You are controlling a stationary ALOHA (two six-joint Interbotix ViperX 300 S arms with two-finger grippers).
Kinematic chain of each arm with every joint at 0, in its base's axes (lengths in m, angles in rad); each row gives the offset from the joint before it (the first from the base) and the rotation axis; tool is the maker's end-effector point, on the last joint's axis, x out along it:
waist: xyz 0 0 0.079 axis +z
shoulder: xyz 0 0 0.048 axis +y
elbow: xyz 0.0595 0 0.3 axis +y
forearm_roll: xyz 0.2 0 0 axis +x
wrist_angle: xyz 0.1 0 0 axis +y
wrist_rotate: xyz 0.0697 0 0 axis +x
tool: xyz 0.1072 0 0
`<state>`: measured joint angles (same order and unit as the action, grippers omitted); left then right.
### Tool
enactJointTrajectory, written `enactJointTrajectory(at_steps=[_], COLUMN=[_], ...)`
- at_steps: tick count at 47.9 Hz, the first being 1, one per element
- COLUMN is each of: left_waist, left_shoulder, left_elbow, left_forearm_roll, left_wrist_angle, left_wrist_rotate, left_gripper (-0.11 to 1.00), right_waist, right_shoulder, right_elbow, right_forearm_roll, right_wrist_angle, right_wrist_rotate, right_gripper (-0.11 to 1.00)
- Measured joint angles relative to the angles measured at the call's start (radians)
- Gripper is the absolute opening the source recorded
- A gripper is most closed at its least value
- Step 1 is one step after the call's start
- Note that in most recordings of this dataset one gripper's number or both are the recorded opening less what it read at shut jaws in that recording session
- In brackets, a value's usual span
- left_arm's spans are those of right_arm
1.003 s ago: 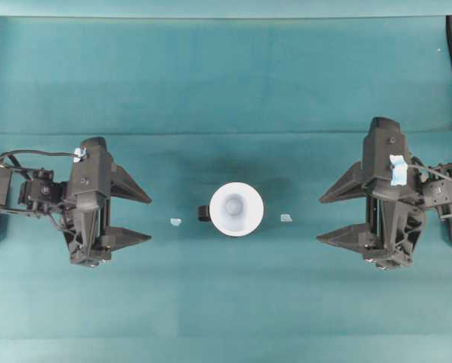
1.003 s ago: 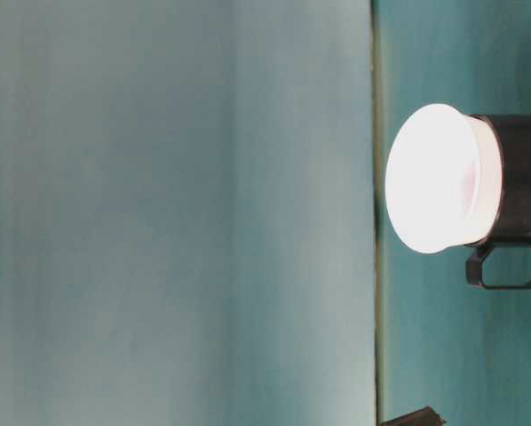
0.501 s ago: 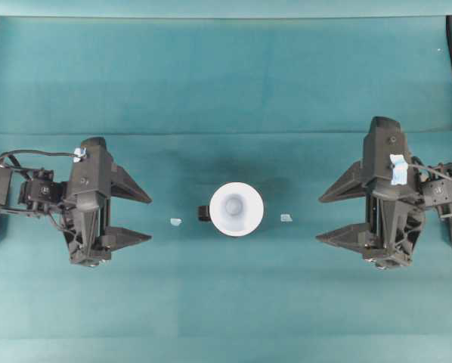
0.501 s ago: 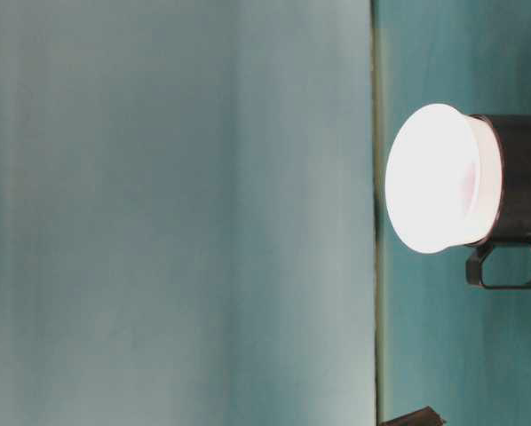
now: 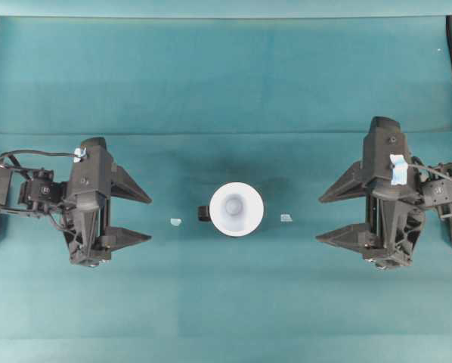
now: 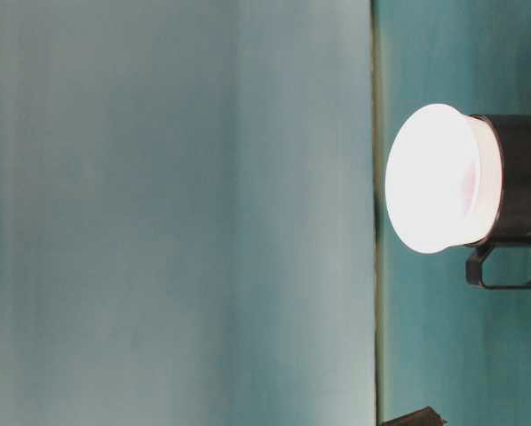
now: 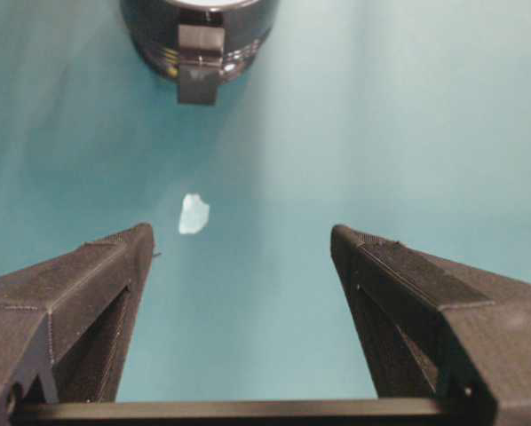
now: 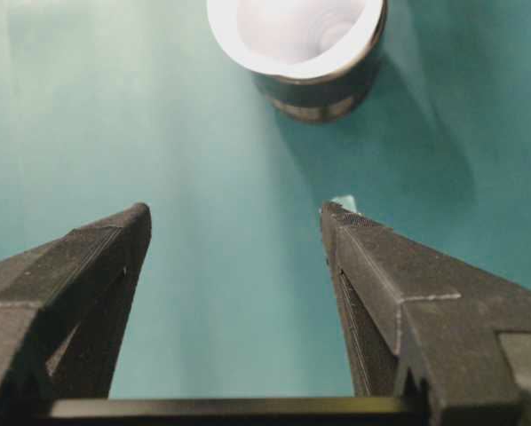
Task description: Put the paper cup into the moved cup holder.
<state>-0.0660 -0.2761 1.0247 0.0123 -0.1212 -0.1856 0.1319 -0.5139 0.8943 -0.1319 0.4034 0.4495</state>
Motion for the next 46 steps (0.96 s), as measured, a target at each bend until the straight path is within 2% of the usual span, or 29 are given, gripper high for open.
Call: enactJointTrajectory(at_steps=[46], left_waist=[0.000], left_shoulder=[0.011], left_elbow=[-0.005], left_forearm_roll=[0.000], left_wrist_angle=[0.000], left_wrist_rotate=[0.002], left_gripper=[0.85], right_waist=[0.000], right_shoulder=[0.000], right_elbow=[0.002], right_forearm_roll=[0.000], right_wrist_angle=[0.003], right_wrist_rotate=[0.000], right_gripper=[0.66])
